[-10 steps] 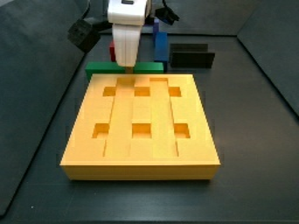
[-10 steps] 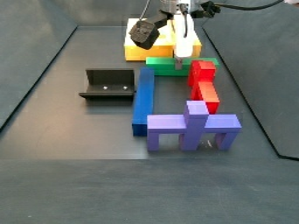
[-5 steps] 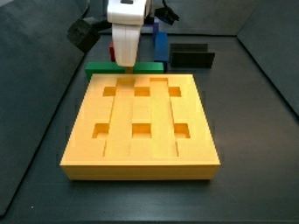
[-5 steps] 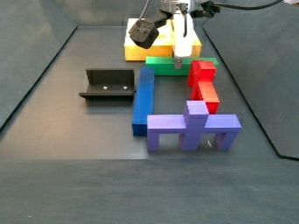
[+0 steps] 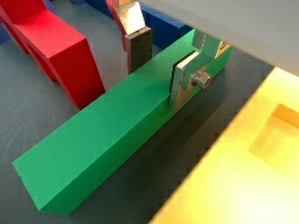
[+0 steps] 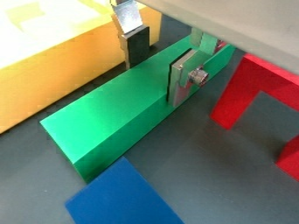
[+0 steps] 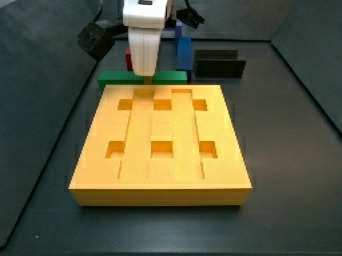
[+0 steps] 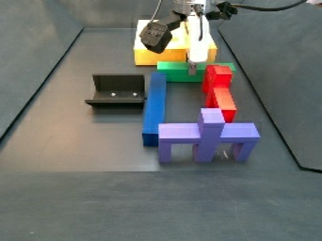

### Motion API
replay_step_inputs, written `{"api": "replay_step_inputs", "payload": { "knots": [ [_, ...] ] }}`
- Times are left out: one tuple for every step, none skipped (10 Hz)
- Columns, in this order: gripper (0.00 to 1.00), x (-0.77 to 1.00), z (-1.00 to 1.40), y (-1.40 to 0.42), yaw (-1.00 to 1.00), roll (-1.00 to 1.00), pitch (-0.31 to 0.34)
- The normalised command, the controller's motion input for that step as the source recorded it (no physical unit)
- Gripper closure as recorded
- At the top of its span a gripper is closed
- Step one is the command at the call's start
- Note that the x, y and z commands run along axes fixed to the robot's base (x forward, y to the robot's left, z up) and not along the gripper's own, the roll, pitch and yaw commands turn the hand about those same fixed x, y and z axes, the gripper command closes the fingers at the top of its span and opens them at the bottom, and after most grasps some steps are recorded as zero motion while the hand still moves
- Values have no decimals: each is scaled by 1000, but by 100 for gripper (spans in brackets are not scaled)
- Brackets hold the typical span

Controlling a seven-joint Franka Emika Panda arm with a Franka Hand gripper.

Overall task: Pick up the green object. Move up. Move to above the board. Insert the green object.
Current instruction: Pick up the green object, then move up.

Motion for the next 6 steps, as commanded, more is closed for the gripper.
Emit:
{"api": "replay_step_inputs", "payload": {
  "knots": [
    [100,0,0,0,0,0,0],
    [100,0,0,0,0,0,0],
    [100,0,833,0,0,0,0],
    [100,0,787,0,-31,-4,17],
    [100,-31,437,1,-26,-56,45],
    [100,-16,251,6,-20,-84,39]
  ]
}}
